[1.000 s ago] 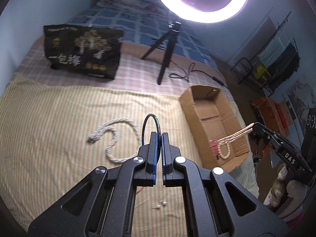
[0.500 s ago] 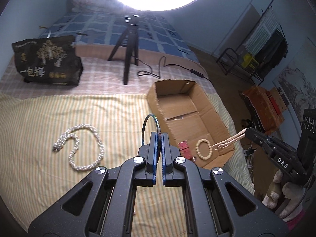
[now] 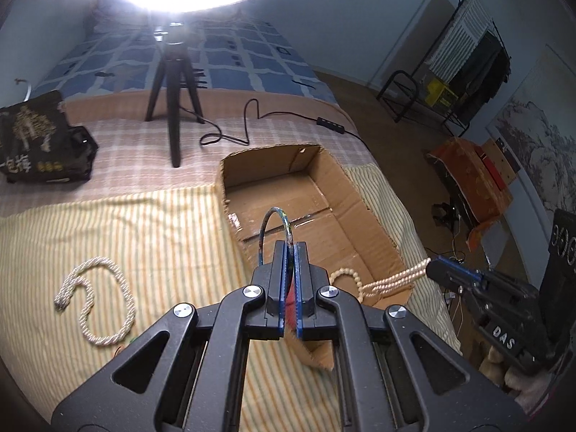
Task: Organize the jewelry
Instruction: 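Carry the bangle in the left gripper and pearl strand in the right gripper to the box, then open the left gripper dropping the bangle while the right gripper releases the pearl strand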
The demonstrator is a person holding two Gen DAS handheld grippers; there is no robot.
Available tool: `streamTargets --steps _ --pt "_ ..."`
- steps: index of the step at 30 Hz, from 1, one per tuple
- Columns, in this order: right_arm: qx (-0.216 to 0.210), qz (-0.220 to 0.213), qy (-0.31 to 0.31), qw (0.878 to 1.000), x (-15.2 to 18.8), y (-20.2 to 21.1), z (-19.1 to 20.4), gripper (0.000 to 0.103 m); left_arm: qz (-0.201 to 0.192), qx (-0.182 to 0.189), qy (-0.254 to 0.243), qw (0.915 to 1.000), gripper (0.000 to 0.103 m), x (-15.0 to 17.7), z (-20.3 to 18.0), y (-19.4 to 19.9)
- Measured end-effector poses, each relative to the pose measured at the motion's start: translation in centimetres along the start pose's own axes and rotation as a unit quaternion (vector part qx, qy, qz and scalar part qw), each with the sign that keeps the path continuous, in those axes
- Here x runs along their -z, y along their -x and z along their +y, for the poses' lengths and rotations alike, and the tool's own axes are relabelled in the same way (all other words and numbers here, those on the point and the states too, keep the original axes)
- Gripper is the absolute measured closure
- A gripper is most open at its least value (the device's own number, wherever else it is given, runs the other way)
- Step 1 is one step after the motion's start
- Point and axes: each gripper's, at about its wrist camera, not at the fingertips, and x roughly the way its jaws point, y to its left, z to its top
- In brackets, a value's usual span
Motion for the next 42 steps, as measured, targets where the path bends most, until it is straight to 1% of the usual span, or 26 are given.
streamTargets --steps 10,18,19,20,21,22,23,24,25,26,27,28,33,42 --pt "-0.008 0.008 -0.019 1.0 -0.4 -1.3 -1.2 0.098 0.014 -0.012 -0.005 0.9998 0.102 -2.4 -1.1 -4.4" --pt "-0.022 0.007 -0.016 1.0 -0.7 -2.2 -1.1 0.097 0.022 -0.02 -0.003 0.9996 0.102 -3.3 -1.3 -6.5" --pt "-0.023 0.007 -0.016 1.0 -0.7 -2.2 -1.1 0.092 0.022 -0.02 -0.002 0.9996 0.102 -3.3 -1.3 -6.6" --pt "-0.024 0.008 -0.015 1.0 -0.7 -2.2 -1.1 0.086 0.021 -0.02 0.0 0.9996 0.102 -3.4 -1.2 -6.6" --pt "-0.024 0.009 -0.013 1.0 -0.7 -2.2 -1.0 0.069 0.02 -0.018 0.002 0.9996 0.102 -3.4 -1.1 -6.6" --pt "-0.023 0.008 -0.011 1.0 -0.7 -2.1 -1.0 0.06 0.021 -0.019 0.001 0.9996 0.102 -3.4 -1.2 -6.7" --pt "-0.018 0.008 -0.009 1.0 -0.6 -2.1 -0.9 0.058 0.021 -0.023 0.0 0.9995 0.095 -3.4 -1.2 -6.7" --pt "-0.016 0.009 -0.007 1.0 -0.6 -2.1 -0.9 0.054 0.021 -0.028 -0.002 0.9994 0.08 -3.4 -1.2 -6.6" --pt "-0.012 0.01 -0.005 1.0 -0.5 -2.1 -0.9 0.048 0.018 -0.029 -0.002 0.9994 0.072 -3.4 -1.2 -6.5" --pt "-0.008 0.01 -0.005 1.0 -0.5 -2.1 -0.8 0.045 0.014 -0.03 -0.001 0.9995 0.065 -3.3 -1.2 -6.3" --pt "-0.003 0.01 -0.004 1.0 -0.4 -2.1 -0.8 0.037 0.011 -0.032 -0.002 0.9994 0.065 -3.3 -1.2 -6.2" --pt "0.001 0.011 -0.004 1.0 -0.4 -2.1 -0.9 0.032 0.012 -0.034 -0.005 0.9993 0.065 -3.3 -1.2 -6.1" --pt "0.016 0.012 0.001 1.0 -0.2 -1.9 -0.7 0.018 0.011 -0.042 -0.011 0.999 0.065 -3.0 -1.2 -5.4" --pt "0.036 0.008 0.01 0.999 -0.1 -1.0 -0.3 0.005 -0.003 -0.054 -0.017 0.9984 0.065 -2.6 -1.2 -3.0"
